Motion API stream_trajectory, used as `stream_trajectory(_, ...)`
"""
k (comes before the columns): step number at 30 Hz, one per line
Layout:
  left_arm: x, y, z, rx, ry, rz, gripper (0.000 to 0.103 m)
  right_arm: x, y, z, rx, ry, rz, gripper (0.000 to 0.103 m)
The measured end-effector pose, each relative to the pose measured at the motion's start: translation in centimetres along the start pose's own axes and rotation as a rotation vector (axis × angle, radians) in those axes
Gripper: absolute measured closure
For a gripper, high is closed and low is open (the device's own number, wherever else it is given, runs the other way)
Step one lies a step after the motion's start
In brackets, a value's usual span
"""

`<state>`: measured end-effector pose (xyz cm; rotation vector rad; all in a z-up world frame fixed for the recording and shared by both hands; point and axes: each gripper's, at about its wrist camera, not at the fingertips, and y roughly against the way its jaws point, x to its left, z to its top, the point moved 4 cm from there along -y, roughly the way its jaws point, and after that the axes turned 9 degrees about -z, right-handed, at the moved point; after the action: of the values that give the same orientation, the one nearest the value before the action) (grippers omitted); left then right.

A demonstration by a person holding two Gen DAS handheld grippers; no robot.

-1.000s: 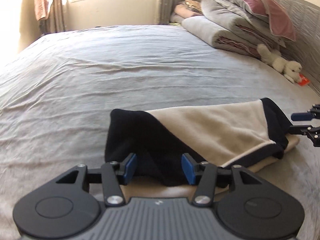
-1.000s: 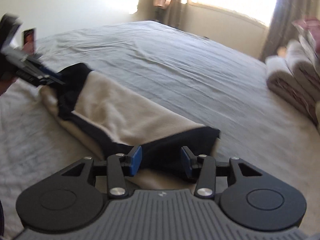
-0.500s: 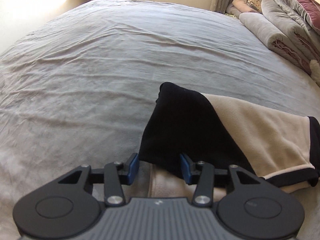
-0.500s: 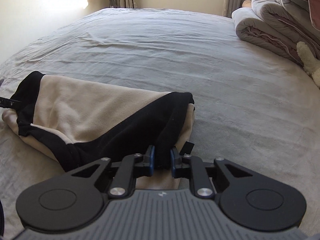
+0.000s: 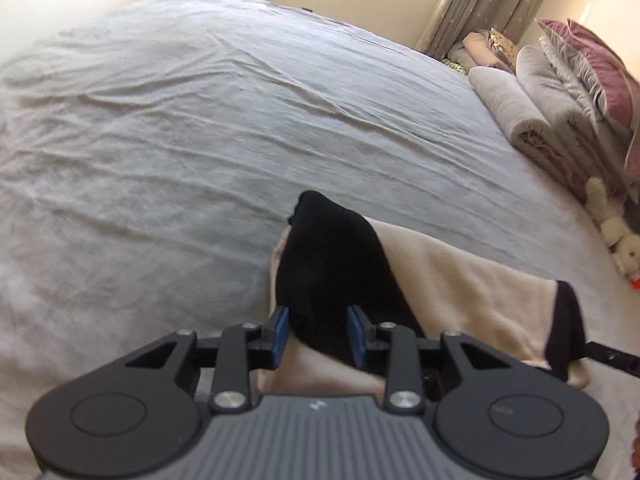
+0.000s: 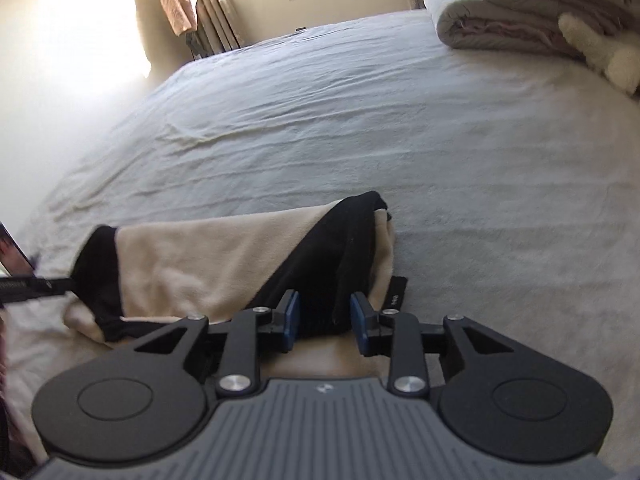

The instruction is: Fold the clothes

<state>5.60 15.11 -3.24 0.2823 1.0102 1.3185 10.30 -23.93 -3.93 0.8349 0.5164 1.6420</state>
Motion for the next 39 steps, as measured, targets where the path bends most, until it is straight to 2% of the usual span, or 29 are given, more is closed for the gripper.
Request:
stream_trajectory(3, 0.6, -1.3, -0.7, 0.059, 0.155, -0.112, 0.069, -1.0, -0.8, -0.1, 0.067, -0.168, 0.097, 0.069)
stream_trajectory(6, 1.5, -2.8, -1.8, 0.106, 0.340, -0.174, 0.065, -1.5, -1.9, -0.5, 0.128, -0.270, 0.122, 0.069)
stream_trajectory(8, 2.0, -3.3, -2.4, 0.103, 0.423, -0.180, 0.065, -1.8, -2.7, -0.8, 0.169, -0.338, 0.137, 0.069)
stream_trajectory(13, 2.1, -3.6, -2.8, 0.061, 0.497, -0.164, 0.065, -1.8, -3.1, -1.0, 0.187, -0.385, 0.142, 0.067)
stream_trajectory(17, 1.8, -3.8, -3.0, 0.006, 0.512, -0.131, 0.066, -1.8, -3.5, -1.1, 0.160, -0.438, 0.150, 0.065)
stream_trajectory(20, 1.8, -3.9, -3.1, -0.040, 0.527, -0.089, 0.076, -2.1, -3.6, -1.2, 0.117, -0.480, 0.137, 0.065)
stream_trajectory(21, 1.8, -3.9, -3.1, -0.053, 0.528, -0.074, 0.084, -2.2, -3.5, -1.2, 0.099, -0.492, 0.129, 0.065)
stream_trajectory(22, 1.8, -3.7, -3.1, -0.062, 0.519, -0.058, 0.098, -2.0, -3.4, -1.3, 0.082, -0.491, 0.117, 0.065)
stream_trajectory(23, 1.8, -3.5, -3.0, -0.071, 0.510, -0.042, 0.101, -1.8, -3.4, -1.3, 0.066, -0.489, 0.106, 0.067)
stream_trajectory(24, 1.7, -3.4, -2.9, -0.080, 0.501, -0.026, 0.101, -1.5, -3.1, -1.2, 0.048, -0.460, 0.078, 0.081)
stream_trajectory(25, 1.7, -3.2, -2.9, -0.088, 0.492, -0.010, 0.102, -1.2, -2.8, -1.2, 0.029, -0.428, 0.050, 0.090)
stream_trajectory(27, 1.7, -2.8, -2.8, -0.105, 0.476, 0.020, 0.102, -0.7, -2.1, -1.0, -0.010, -0.383, 0.009, 0.093)
stream_trajectory(29, 1.8, -2.6, -2.8, -0.108, 0.478, 0.036, 0.102, -0.7, -1.3, -0.8, -0.039, -0.358, -0.020, 0.094)
stream_trajectory(31, 1.9, -3.0, -2.8, -0.091, 0.455, 0.058, 0.101, -0.7, -2.1, -1.2, -0.010, -0.316, -0.064, 0.094)
stream_trajectory(35, 0.9, -3.1, -2.3, -0.071, 0.331, 0.108, 0.098, -0.3, -3.2, -1.7, 0.031, -0.231, -0.126, 0.096)
stream_trajectory(38, 0.1, -2.5, -1.8, -0.062, 0.272, 0.121, 0.095, 0.3, -2.0, -1.4, 0.024, -0.152, -0.146, 0.085)
stream_trajectory(39, -0.1, -2.3, -1.7, -0.056, 0.249, 0.120, 0.089, 0.5, -1.5, -1.3, 0.019, -0.131, -0.150, 0.081)
